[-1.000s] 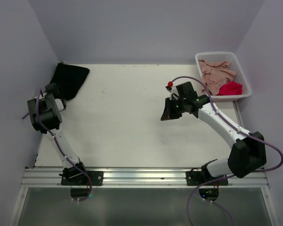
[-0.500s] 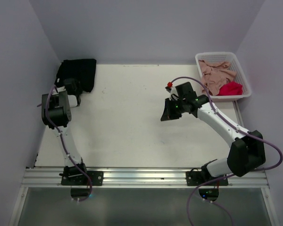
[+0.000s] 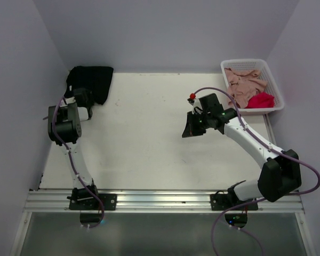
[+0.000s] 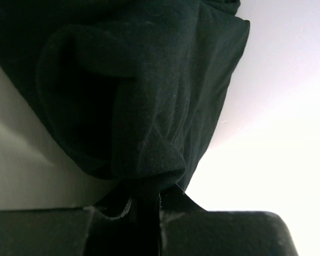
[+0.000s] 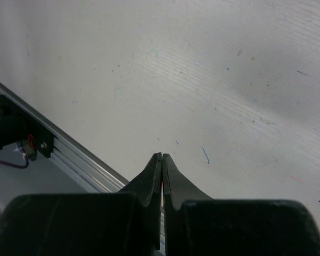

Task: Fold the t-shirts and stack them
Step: Put the neatly folded tshirt into the corner of the board with the left arm

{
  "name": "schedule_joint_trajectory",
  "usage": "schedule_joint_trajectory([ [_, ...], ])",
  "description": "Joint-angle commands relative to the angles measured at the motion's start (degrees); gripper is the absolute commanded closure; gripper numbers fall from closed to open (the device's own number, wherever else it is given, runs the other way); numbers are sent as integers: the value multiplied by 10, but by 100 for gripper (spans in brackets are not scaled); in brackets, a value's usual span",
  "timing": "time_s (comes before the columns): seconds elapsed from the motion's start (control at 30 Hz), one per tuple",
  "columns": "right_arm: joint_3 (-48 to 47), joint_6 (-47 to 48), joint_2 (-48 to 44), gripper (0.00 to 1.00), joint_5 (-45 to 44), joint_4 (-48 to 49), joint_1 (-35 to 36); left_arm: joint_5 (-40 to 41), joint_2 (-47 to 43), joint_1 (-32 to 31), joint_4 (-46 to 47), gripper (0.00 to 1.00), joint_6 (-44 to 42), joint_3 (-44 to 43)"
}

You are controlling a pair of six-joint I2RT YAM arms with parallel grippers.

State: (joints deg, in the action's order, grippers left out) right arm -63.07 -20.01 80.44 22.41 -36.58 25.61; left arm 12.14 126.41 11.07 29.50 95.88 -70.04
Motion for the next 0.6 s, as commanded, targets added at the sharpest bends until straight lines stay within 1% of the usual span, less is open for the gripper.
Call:
schedule_joint_trajectory([
  [0.0, -2, 6, -20, 100, 1, -10, 2, 6, 9, 11, 33, 100, -18, -21],
  [0.1, -1, 4, -17, 100, 1, -6, 3, 3, -2, 15, 57, 58, -37, -7],
  [0.13, -1, 4, -16, 100, 3, -6, 3, 4, -7, 15, 61, 36, -42, 3],
  [0.17, -1, 4, -14, 100, 4, -5, 2, 3, -13, 15, 63, 31, -52, 10],
  [0.23, 3, 4, -13, 100, 4, 0, 2, 15, -44, 15, 69, 25, -68, 32],
  [0.37, 8, 3, -13, 100, 4, 5, 3, 35, -129, 11, 45, 23, -93, 86],
  [0.4, 11, 2, -14, 100, 6, 10, 3, 40, -171, 7, 36, 23, -96, 96],
  [0.47, 15, -1, -14, 100, 9, 19, 2, 43, -216, 1, 1, 23, -104, 127],
  [0.5, 19, -4, -15, 100, 9, 23, 2, 39, -262, -6, -38, 23, -102, 146],
  [0.57, 27, -7, -18, 100, 10, 33, 2, 43, -312, -17, -65, 23, -100, 173],
])
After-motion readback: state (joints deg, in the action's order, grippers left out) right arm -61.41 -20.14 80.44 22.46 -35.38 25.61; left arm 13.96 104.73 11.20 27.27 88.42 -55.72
